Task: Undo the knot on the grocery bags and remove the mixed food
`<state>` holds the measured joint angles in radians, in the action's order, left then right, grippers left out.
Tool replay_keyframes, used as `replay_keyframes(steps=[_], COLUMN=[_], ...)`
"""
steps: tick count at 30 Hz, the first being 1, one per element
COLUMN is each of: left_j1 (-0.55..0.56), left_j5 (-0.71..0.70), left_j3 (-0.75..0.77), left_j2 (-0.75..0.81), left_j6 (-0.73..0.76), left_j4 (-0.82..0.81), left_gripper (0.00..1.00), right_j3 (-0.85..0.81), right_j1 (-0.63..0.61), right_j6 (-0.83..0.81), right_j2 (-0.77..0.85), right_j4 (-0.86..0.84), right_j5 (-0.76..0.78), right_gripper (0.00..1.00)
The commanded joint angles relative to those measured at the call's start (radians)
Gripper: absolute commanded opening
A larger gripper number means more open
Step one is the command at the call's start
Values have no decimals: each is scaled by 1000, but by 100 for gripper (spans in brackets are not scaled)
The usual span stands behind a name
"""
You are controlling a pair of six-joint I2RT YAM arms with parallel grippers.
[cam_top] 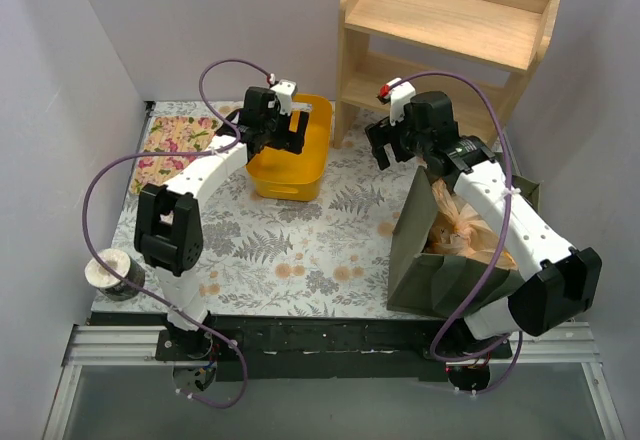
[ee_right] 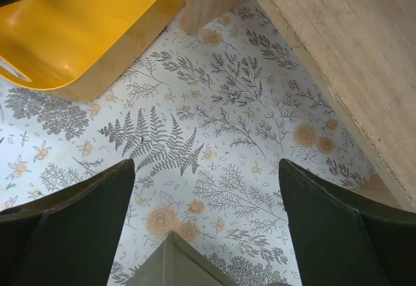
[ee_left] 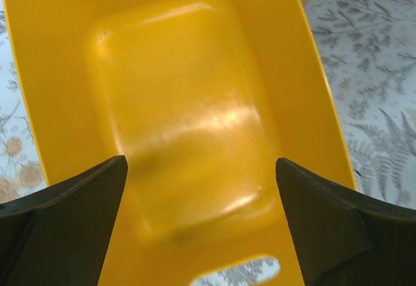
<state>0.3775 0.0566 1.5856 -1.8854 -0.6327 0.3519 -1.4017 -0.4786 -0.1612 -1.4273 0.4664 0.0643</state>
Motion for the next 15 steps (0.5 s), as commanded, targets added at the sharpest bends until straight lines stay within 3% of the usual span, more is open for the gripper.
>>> replay_keyframes(steps=[1, 6, 10, 15], left_j1=[46, 49, 130, 159], left_j5=[45, 172, 83, 195], left_j3=[-93, -165, -240, -276], left_j2=[198, 344, 462, 580], left_j6=[-55, -59, -15, 18], left_j4=[-20, -24, -24, -4], left_gripper=[98, 98, 98, 98], right_j3=[-13, 23, 56, -18], right_j1=[-2, -3, -3, -3], right_j6=[-6, -29, -116, -185], right_j2=[80, 125, 191, 240], right_j4=[-2, 20, 61, 188], right_j5=[-53, -43, -55, -94], right_gripper=[98, 98, 98, 94])
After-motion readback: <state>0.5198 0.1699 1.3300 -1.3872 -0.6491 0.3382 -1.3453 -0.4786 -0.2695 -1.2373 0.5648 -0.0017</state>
